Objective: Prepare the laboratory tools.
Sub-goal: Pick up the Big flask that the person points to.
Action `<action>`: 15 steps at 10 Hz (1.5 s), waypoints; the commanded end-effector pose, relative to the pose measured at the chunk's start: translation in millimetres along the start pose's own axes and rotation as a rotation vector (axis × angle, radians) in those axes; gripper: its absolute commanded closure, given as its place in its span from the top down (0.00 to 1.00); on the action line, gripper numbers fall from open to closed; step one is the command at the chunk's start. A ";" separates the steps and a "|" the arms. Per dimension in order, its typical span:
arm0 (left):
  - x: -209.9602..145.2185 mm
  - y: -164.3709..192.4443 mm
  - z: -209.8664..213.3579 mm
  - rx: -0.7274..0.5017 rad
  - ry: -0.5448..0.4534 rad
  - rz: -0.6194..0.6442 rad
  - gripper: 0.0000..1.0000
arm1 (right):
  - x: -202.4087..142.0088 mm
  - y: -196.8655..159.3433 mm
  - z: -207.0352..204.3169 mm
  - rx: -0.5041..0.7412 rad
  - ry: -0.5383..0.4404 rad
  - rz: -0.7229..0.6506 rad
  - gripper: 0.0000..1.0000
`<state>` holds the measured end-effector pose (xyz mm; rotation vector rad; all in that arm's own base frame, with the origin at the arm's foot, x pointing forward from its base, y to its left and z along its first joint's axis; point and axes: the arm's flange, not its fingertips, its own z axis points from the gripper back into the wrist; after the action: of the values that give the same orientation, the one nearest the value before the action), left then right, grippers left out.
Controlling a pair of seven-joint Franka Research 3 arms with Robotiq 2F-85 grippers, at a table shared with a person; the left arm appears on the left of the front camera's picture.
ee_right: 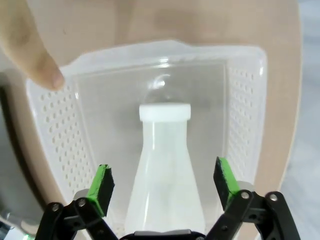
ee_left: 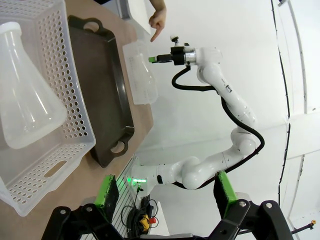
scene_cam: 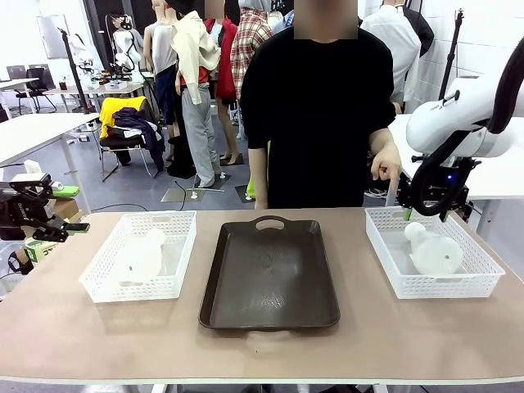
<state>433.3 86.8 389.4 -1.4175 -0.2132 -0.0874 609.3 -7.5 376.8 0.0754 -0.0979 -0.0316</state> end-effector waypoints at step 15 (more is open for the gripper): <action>0.6 -2.3 1.4 -0.001 -0.006 0.007 1.00 | 5.5 6.9 -57.7 -0.083 0.004 -0.038 0.25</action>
<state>433.3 86.8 389.4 -1.4175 -0.2132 -0.0874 613.9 -0.4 321.3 0.0324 -0.0913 -0.0487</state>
